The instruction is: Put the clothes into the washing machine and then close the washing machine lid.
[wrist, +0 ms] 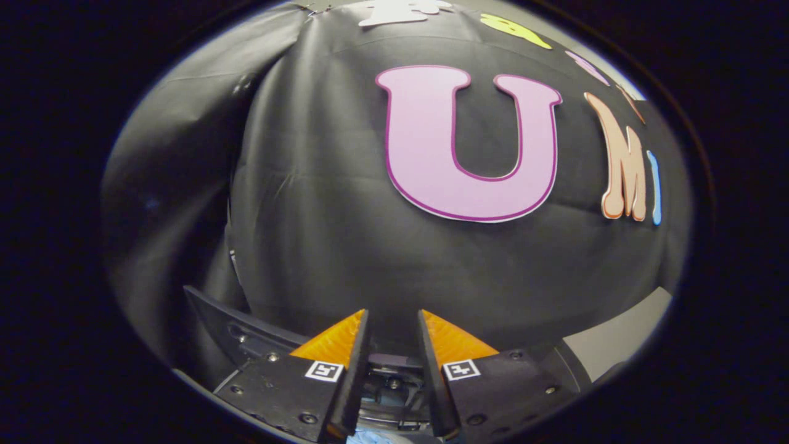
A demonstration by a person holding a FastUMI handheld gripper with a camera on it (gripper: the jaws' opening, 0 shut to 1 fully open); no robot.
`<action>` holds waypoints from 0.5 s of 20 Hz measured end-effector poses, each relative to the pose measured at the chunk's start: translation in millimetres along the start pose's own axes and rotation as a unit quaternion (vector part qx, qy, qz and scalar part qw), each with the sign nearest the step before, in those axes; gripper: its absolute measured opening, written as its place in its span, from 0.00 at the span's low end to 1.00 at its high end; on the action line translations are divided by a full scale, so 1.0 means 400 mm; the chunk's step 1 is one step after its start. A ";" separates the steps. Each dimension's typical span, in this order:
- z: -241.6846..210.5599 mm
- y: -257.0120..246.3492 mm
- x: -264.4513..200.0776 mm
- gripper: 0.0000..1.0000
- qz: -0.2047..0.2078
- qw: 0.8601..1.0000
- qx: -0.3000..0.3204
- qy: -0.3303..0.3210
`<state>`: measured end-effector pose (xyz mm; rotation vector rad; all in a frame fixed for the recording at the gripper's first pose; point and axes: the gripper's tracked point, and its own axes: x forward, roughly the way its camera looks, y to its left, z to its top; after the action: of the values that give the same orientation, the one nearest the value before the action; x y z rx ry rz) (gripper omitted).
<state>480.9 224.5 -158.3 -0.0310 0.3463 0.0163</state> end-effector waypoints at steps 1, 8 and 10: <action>-0.007 0.003 0.002 0.44 0.006 1.000 0.004 0.007; -0.021 0.017 -0.006 0.37 0.037 0.998 0.032 0.035; -0.020 0.036 -0.028 0.27 0.044 0.998 0.009 0.032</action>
<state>467.3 238.6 -162.3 0.0011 0.4116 0.0997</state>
